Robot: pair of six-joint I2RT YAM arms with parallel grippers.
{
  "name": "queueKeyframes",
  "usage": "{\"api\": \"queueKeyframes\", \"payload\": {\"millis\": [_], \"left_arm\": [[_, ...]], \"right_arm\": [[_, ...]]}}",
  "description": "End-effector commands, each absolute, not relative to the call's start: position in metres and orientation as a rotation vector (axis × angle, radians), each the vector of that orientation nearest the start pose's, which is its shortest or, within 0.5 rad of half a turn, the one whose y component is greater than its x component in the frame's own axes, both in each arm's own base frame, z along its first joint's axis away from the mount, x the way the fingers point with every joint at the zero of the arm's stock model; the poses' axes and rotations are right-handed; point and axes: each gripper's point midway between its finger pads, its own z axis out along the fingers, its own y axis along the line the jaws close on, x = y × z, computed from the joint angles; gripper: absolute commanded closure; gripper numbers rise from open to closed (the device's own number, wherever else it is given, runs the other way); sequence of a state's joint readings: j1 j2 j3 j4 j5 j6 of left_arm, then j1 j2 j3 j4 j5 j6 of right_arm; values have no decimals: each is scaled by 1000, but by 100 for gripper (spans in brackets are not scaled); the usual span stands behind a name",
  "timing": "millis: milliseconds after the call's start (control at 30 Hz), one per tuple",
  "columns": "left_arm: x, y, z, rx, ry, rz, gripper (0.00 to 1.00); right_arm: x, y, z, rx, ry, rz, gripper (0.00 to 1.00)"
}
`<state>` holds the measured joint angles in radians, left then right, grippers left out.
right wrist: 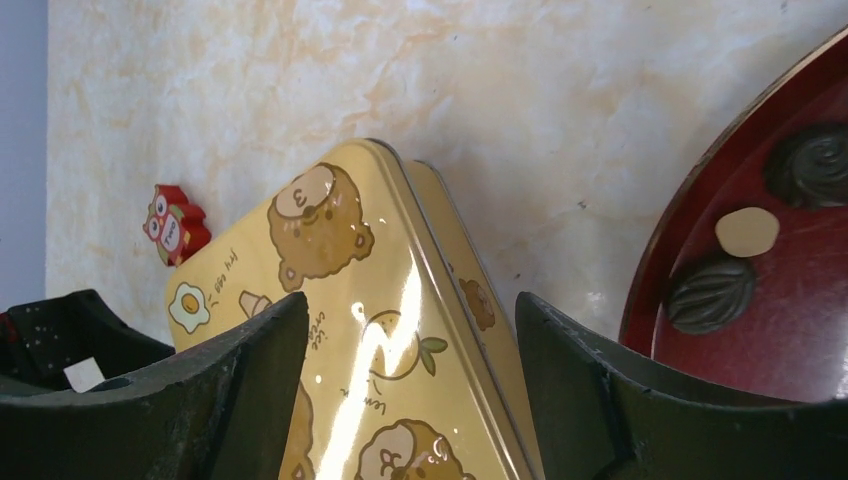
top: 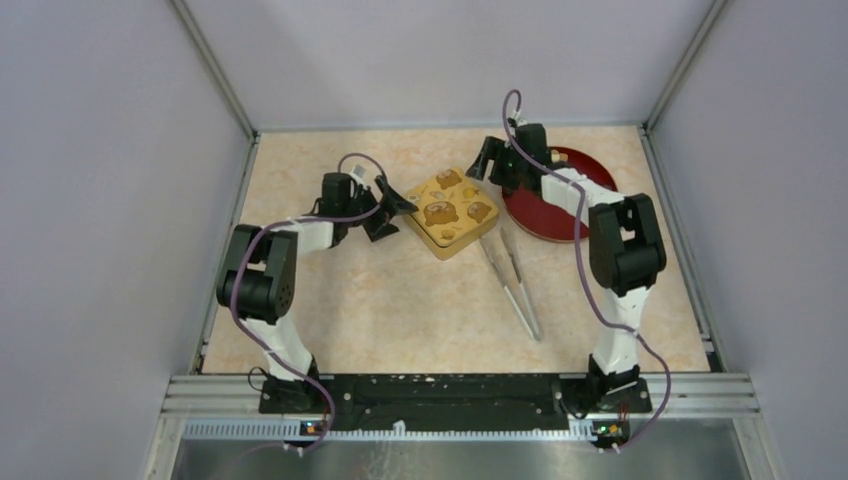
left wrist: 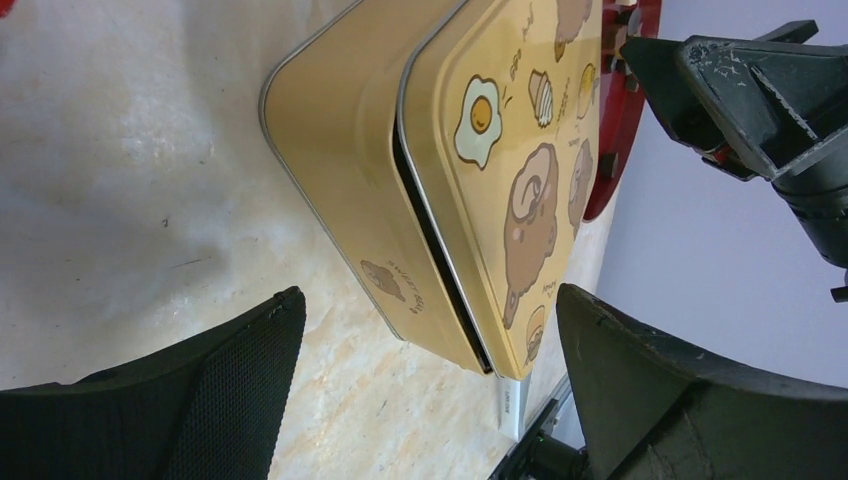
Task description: Pack the chocolate
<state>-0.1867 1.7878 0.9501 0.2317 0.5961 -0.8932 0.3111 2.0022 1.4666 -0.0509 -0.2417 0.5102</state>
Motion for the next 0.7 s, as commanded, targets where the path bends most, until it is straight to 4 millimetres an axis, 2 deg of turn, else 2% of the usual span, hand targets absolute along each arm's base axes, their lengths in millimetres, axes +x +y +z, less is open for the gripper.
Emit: {"api": "queueKeyframes", "payload": {"millis": [0,367,667], "left_arm": [[413,-219,106,-390,2262,-1289,1],[417,-233,102,-465,2247,-1450,1],[419,-234,97,-471,2263,-1440,1]], "right_arm": [[510,246,131,43,2198,839,26],[503,261,115,6,2250,908,25],[489,284,116,-60,2253,926,25]]}}
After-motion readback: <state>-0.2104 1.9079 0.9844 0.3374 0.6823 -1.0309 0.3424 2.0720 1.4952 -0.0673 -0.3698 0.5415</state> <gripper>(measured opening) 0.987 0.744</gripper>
